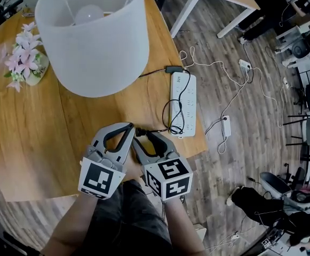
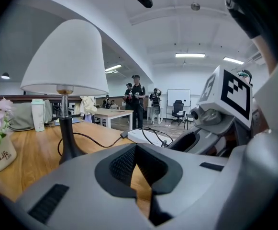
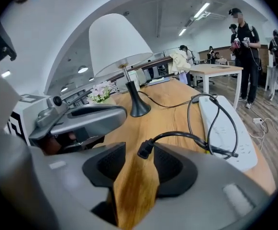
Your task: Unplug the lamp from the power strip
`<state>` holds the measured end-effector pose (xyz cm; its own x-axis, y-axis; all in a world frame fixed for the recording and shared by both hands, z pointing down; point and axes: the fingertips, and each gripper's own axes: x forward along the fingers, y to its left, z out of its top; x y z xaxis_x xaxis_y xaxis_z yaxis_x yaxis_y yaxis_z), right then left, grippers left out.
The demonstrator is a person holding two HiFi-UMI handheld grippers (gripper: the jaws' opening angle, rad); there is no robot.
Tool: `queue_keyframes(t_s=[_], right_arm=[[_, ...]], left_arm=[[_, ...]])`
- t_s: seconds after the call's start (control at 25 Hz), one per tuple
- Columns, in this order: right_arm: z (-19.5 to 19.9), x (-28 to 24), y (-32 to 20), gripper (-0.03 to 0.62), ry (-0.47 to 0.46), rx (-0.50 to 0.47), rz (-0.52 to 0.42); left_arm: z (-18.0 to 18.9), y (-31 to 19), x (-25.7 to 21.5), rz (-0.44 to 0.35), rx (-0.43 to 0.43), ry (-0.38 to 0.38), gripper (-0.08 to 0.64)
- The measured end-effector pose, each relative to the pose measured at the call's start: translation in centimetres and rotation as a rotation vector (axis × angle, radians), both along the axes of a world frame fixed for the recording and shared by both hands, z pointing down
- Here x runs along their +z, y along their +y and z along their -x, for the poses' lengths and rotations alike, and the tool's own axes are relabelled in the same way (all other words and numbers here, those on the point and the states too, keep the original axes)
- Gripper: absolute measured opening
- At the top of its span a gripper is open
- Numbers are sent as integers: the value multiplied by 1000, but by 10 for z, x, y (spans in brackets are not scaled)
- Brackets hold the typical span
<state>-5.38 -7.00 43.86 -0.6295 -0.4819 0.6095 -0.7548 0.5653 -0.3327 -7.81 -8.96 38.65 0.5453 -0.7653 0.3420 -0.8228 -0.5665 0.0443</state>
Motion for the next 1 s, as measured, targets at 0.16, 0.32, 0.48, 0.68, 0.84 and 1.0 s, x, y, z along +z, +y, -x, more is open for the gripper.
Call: queue_keyframes(t_s=[0.16,0.32,0.48,0.68,0.84,1.0], right_arm=[[-2,8,11,231,-1,-9,59],[-6,17,26,273,6,-16,119],[-13,20,37,302,14,-6,137],[-18,18,45,318,6,-4,114],[-20,5,44,311,16,-27,22],[-25,-15,38,232,22,-26,-82]], left_arm=[[1,5,-2,-17,-14,-6,-5],[1,13,-4,-31,-25,-9,-5],[-2,22,-5,-38,-36,-9,-5],[-6,33,-6,-32,-51,-1,-5],[-4,38,-5,-43,-69,-10,-5],[-1,40,-12,-76,-93,-27,-5]])
